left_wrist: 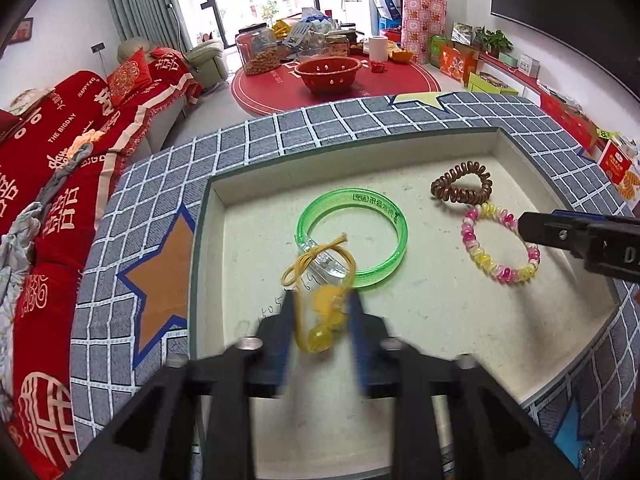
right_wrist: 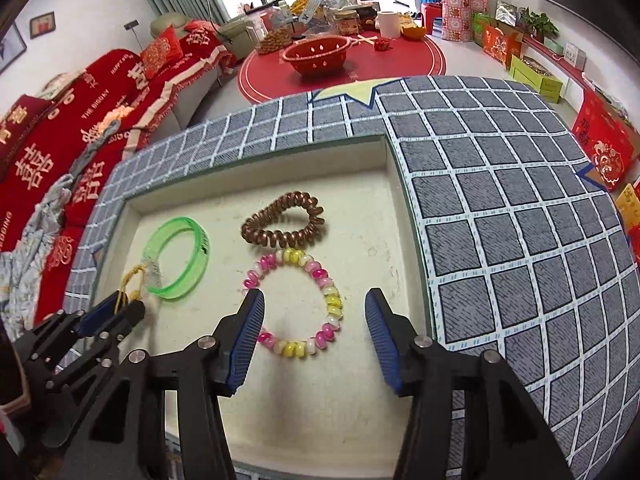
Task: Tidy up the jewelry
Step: 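Lower both items into the tray and open both tools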
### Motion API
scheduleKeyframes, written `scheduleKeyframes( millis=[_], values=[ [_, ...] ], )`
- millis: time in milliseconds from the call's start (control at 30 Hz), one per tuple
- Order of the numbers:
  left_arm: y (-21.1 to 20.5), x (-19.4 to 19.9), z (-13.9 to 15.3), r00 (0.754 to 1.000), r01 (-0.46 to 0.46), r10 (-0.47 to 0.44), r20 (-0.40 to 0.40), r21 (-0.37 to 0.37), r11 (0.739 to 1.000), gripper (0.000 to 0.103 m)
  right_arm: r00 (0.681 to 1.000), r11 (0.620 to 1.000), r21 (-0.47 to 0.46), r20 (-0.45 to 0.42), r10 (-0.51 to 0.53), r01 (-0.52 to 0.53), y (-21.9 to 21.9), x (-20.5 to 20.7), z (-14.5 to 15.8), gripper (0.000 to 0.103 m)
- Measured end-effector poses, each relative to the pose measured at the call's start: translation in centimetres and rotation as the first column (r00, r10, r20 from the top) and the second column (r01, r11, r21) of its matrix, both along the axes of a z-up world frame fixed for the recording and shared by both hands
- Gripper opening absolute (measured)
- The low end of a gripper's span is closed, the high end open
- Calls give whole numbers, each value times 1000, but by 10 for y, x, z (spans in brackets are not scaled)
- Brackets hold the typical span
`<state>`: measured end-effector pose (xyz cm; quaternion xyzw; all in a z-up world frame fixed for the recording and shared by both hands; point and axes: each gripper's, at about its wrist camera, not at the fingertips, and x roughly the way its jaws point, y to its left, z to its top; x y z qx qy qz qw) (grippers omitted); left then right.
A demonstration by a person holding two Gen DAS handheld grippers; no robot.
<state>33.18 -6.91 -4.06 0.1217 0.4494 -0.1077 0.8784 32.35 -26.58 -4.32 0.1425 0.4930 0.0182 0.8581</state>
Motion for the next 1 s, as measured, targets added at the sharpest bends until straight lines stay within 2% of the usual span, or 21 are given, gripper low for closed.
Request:
scheduleKeyframes(
  millis=[33, 67, 167, 267, 333, 400, 567, 833, 1000],
  values=[
    [2, -3, 4, 1000, -10, 11, 24, -7, 1000, 95, 1000, 1000, 7, 9, -2, 2, -1, -2, 3, 56],
    [4, -7, 9, 999, -16, 16, 50, -18, 1000, 99, 1000, 1000, 16, 22, -5, 5, -2, -4, 9, 56],
    [5, -13, 21, 997, -8, 10, 70, -24, 1000, 99, 999, 999, 39, 50, -7, 5, -3, -13, 22, 57],
    [7, -24, 34, 995, -5, 8, 100, -28, 1000, 99, 997, 997, 70, 76, -15, 10, -6, -24, 35, 65],
    [11, -32, 42, 993, -5, 9, 116, -38, 999, 99, 995, 996, 89, 101, -15, 6, -7, -34, 44, 67],
    [16, -42, 53, 992, -8, 15, 127, -60, 998, 103, 991, 995, 100, 129, -16, 3, -7, -46, 54, 80],
    [28, -70, 73, 986, -14, 32, 165, -109, 994, 103, 982, 991, 137, 186, -23, -3, -10, -77, 77, 88],
    [60, -120, 86, 982, -64, 94, 164, -182, 981, 103, 953, 992, 120, 298, -62, 27, -11, -137, 102, 89],
    [76, -144, 73, 991, -69, 90, 97, -201, 977, 103, 937, 996, 70, 342, -70, 49, -11, -171, 113, 89]
  ],
)
